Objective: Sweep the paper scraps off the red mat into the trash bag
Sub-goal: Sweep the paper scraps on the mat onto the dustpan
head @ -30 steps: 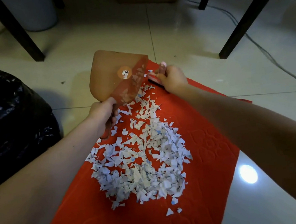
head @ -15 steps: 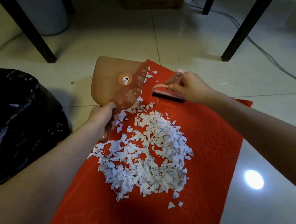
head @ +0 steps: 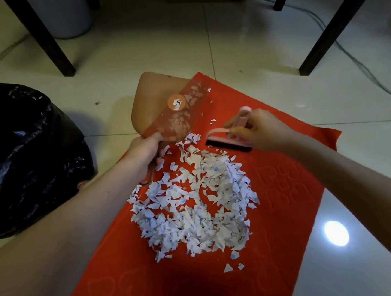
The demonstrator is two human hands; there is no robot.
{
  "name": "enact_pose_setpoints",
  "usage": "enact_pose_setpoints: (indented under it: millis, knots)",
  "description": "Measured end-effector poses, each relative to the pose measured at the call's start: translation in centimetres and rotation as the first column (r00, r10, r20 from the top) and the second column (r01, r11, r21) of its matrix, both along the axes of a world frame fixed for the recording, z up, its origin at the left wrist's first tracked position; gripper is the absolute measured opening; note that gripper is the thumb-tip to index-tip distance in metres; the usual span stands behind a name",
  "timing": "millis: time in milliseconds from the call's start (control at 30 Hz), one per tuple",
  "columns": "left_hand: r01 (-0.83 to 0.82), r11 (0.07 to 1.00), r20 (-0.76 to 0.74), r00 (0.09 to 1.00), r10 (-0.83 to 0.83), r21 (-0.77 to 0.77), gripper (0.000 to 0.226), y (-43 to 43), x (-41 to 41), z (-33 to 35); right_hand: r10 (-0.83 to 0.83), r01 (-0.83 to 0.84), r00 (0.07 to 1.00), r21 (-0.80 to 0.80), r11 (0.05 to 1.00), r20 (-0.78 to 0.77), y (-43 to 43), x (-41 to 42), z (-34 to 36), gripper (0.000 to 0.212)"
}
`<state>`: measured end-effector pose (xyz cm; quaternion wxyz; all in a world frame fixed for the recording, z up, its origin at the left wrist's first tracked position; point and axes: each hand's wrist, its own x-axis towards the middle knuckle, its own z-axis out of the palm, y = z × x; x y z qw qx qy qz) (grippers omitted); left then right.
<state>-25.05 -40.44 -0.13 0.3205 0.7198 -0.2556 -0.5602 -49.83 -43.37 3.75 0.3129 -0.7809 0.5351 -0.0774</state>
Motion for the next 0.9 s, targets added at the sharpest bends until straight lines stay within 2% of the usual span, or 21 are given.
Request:
enact_pose_setpoints:
  millis: [67,200,333,467,567,700,900]
  knots:
    - [0.001,1.000,0.009,1.000,-0.001,0.000,0.016,0.1,-0.1,0.2,-0.058,0.060,0.997,-0.046,0.997,0.041,-0.6,-1.1,0.4,0.023]
    - [0.011,1.000,0.024,1.000,-0.011,0.002,0.014,0.3,-0.5,0.6,-0.182,0.183,0.983,-0.125,0.975,0.027,-2.5,-1.7,-1.0,0.025]
    - [0.030,0.999,0.034,0.999,-0.030,0.012,0.016,0.3,-0.8,0.5,-0.356,0.362,0.932,-0.138,0.922,0.071,-3.5,-0.4,-2.8,0.026]
    - [0.041,0.999,0.031,0.999,-0.042,0.029,0.017,0.4,-0.9,0.1,-0.274,0.278,0.961,-0.098,0.956,0.045,-2.7,1.1,-3.0,0.026]
    - [0.041,0.999,0.031,0.999,-0.042,0.029,0.018,0.4,-0.6,-0.1,-0.214,0.222,0.971,-0.067,0.973,0.108,-1.6,0.9,-2.3,0.023]
    - [0.039,0.999,0.044,0.998,-0.041,0.037,0.019,0.6,-0.5,0.0,-0.317,0.344,0.933,-0.154,0.926,0.172,-2.0,-0.3,-1.6,0.023]
    - [0.050,0.998,0.046,0.998,-0.052,0.034,0.024,0.7,-1.1,0.1,-0.437,0.450,0.893,-0.174,0.876,0.109,-3.4,0.6,-3.0,0.031]
